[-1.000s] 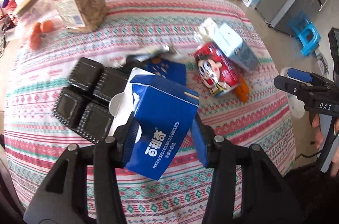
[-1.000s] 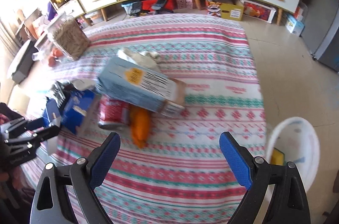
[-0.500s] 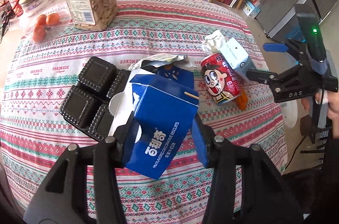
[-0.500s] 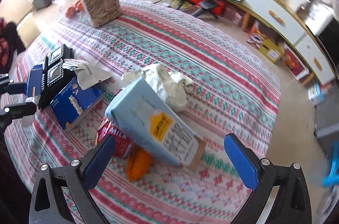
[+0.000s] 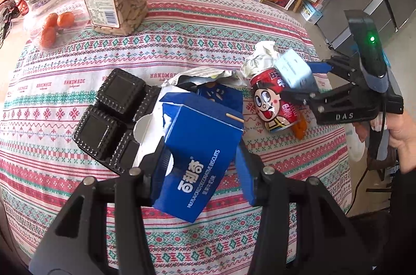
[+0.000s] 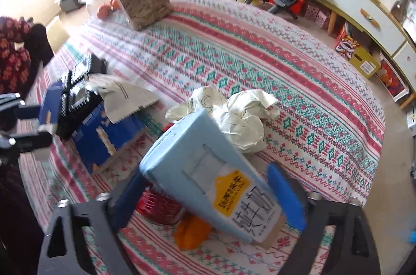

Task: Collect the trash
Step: 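Grasp the light blue milk carton with the right tool and drop it into the bucket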

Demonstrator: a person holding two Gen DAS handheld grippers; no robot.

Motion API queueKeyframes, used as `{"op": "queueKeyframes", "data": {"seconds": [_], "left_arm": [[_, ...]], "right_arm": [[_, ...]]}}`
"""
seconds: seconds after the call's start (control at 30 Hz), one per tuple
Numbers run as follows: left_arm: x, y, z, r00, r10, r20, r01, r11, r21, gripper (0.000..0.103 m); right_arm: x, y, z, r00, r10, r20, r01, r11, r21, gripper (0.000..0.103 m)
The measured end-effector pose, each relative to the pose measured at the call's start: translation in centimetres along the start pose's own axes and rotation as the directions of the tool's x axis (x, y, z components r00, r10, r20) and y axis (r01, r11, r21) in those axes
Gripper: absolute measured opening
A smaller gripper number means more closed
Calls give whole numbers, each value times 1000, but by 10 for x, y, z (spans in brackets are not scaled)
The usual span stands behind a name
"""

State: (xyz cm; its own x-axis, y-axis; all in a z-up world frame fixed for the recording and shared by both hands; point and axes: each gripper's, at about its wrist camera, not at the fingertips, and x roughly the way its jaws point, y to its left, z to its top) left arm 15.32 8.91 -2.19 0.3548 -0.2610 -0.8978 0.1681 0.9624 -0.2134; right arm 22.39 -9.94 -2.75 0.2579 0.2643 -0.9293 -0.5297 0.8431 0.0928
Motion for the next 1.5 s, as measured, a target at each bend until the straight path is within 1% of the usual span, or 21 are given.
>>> {"op": "queueKeyframes", "data": {"seconds": [0.03,0.07,0.13,0.2,0.33,0.47,0.6,0.67,0.73,0.83,0.97,1.03,1.1,1.17,1.23,1.27,1.33,1.4,1.47,1.5], "left_arm": [[0,-1,0,1000,-1,1,1,1000,1,50],[0,-1,0,1000,-2,2,2,1000,3,50],[-1,-2,0,1000,-4,6,4,1000,6,50],[-1,-4,0,1000,-6,9,6,1000,9,50],[-2,-7,-1,1000,-9,13,9,1000,11,50],[-6,-10,-4,999,-17,27,16,1000,19,50],[-10,-19,-7,999,-20,39,19,999,31,50],[-12,-26,-9,999,-23,42,21,999,44,50],[-13,-35,-10,999,-25,48,23,998,61,50],[-16,-51,-11,998,-32,59,26,995,92,50],[-12,-71,-11,998,-49,51,43,992,118,50],[-7,-85,-10,997,-64,42,58,990,132,50],[-4,-96,-9,997,-74,38,68,988,142,50],[-1,-111,-7,996,-86,39,78,984,160,50],[2,-124,-7,995,-92,41,83,980,181,50],[4,-133,-8,995,-95,43,85,978,193,50],[9,-145,-7,994,-96,43,85,974,209,50],[16,-157,-5,994,-101,39,89,970,227,50],[21,-168,-3,994,-102,34,91,967,237,50],[23,-175,-3,994,-105,30,95,965,245,50]], "right_arm": [[-3,-1,-1,1000,9,6,-9,1000,20,67],[-5,-4,-2,1000,10,11,-11,999,35,61],[-11,-9,-6,1000,-8,16,7,997,74,58],[-19,-14,-11,999,-20,29,17,994,111,57],[-38,-23,-23,997,-19,74,5,984,180,57],[-60,-24,-37,994,-37,107,14,977,212,57],[-78,-23,-52,990,-65,123,34,971,238,57],[-88,-25,-64,990,-68,123,33,964,265,57],[-96,-26,-76,989,-87,117,49,954,297,57],[-107,-30,-94,987,-100,130,50,938,342,57],[-119,-42,-121,980,-153,131,87,908,410,57],[-125,-53,-139,971,-203,124,128,886,446,57],[-131,-64,-154,965,-227,128,140,867,479,57],[-138,-81,-174,962,-237,133,133,837,531,57],[-145,-104,-195,960,-255,116,140,796,589,57],[-148,-112,-201,958,-262,115,142,784,604,57],[-155,-133,-221,949,-299,100,167,746,645,57],[-157,-151,-236,945,-320,71,192,714,673,57],[-154,-168,-252,947,-320,42,199,683,703,57],[-153,-174,-258,949,-314,35,196,674,713,57]]}}
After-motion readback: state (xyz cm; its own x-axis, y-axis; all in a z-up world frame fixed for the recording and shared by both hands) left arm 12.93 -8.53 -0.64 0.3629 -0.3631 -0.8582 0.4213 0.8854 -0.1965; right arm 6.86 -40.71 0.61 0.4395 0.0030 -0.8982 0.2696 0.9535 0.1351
